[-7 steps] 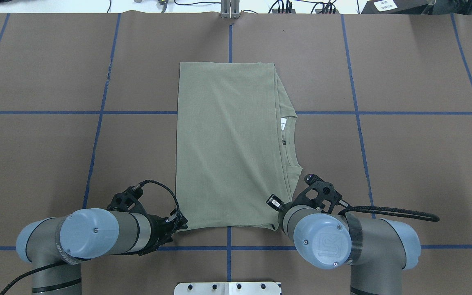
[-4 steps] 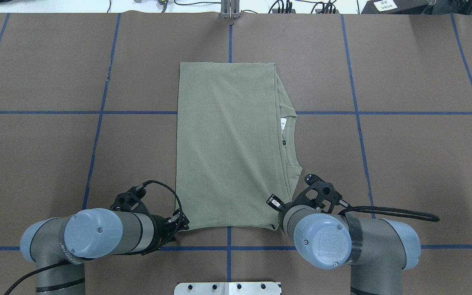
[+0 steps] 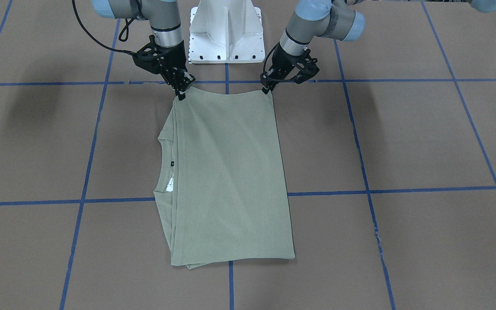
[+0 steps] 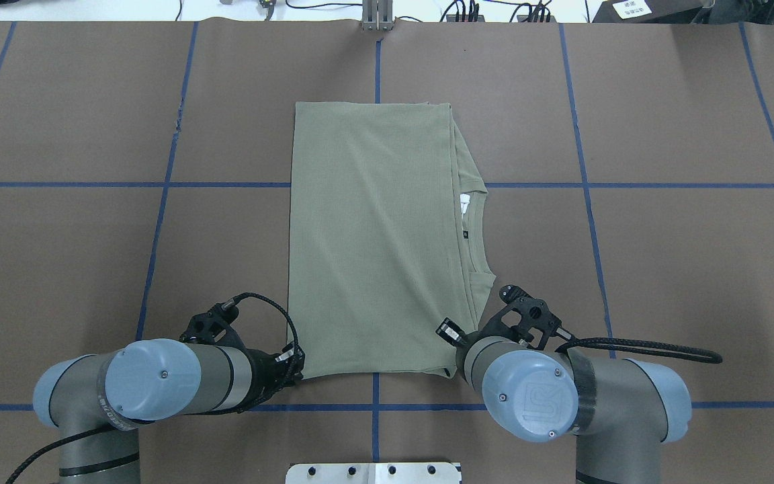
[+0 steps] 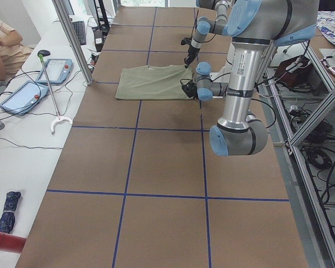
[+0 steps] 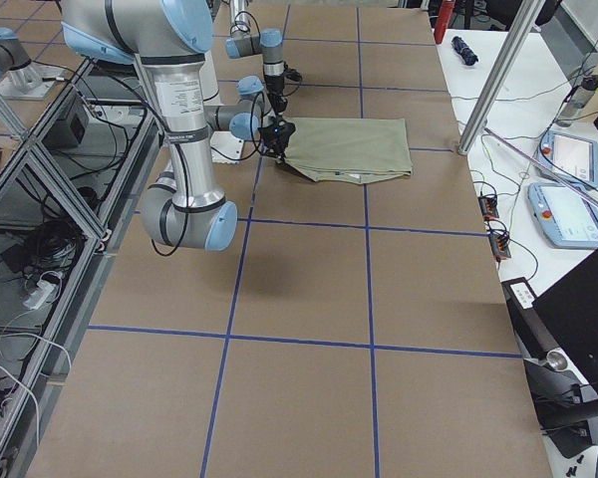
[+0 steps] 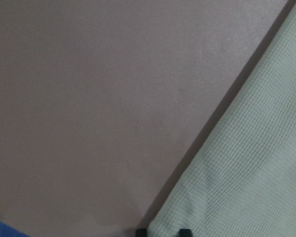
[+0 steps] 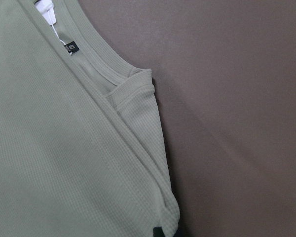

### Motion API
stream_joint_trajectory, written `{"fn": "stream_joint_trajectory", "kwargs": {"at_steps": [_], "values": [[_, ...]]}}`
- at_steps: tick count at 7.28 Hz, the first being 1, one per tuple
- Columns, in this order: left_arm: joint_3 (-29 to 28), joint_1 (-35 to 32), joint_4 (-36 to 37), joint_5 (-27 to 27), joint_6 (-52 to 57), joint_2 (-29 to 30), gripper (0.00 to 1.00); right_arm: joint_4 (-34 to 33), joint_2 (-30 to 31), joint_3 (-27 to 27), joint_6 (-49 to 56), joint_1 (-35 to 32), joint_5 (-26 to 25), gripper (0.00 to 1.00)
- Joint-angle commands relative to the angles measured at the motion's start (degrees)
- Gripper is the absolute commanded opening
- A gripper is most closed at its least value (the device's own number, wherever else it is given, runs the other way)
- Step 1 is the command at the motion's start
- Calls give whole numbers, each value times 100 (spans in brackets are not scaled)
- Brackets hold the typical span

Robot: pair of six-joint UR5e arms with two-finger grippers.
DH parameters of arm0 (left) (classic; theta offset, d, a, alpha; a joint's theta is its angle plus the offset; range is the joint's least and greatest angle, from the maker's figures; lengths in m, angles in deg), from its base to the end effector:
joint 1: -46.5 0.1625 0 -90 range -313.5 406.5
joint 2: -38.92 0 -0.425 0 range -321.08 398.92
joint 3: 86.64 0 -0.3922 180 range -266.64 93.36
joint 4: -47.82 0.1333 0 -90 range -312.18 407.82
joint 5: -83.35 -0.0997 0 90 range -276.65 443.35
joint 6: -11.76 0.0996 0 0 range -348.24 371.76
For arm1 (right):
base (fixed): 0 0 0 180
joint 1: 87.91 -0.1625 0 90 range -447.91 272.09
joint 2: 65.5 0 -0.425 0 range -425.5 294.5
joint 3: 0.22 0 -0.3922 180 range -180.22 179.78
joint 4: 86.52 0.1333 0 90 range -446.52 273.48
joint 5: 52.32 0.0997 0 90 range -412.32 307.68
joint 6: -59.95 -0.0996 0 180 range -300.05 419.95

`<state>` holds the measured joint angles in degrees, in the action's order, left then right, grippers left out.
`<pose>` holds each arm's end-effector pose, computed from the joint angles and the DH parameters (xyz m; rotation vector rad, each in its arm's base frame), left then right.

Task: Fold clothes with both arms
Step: 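Grasp the near edge of the shirt with both grippers, then lift the near edge with both grippers and fold it over the far half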

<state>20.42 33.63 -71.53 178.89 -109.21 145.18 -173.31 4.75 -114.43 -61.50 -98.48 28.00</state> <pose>0.5384 -0.2499 0.3120 -0.2626 1.0861 -0.6330 -0.5286 -0.2513 0.2839 0.0080 -0.8584 0.7587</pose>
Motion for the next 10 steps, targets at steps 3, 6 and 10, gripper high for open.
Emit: {"fn": "stream_joint_trajectory", "kwargs": {"at_steps": [3, 6, 10], "values": [[943, 4, 577, 9, -40, -105, 0, -4, -2, -162, -2, 99, 10, 0], [1746, 311, 958, 17, -506, -114, 0, -380, 130, -951, -413, 477, 10, 0], [1304, -1405, 1597, 534, 534, 998, 0, -566, -72, -1264, -275, -573, 45, 0]]}}
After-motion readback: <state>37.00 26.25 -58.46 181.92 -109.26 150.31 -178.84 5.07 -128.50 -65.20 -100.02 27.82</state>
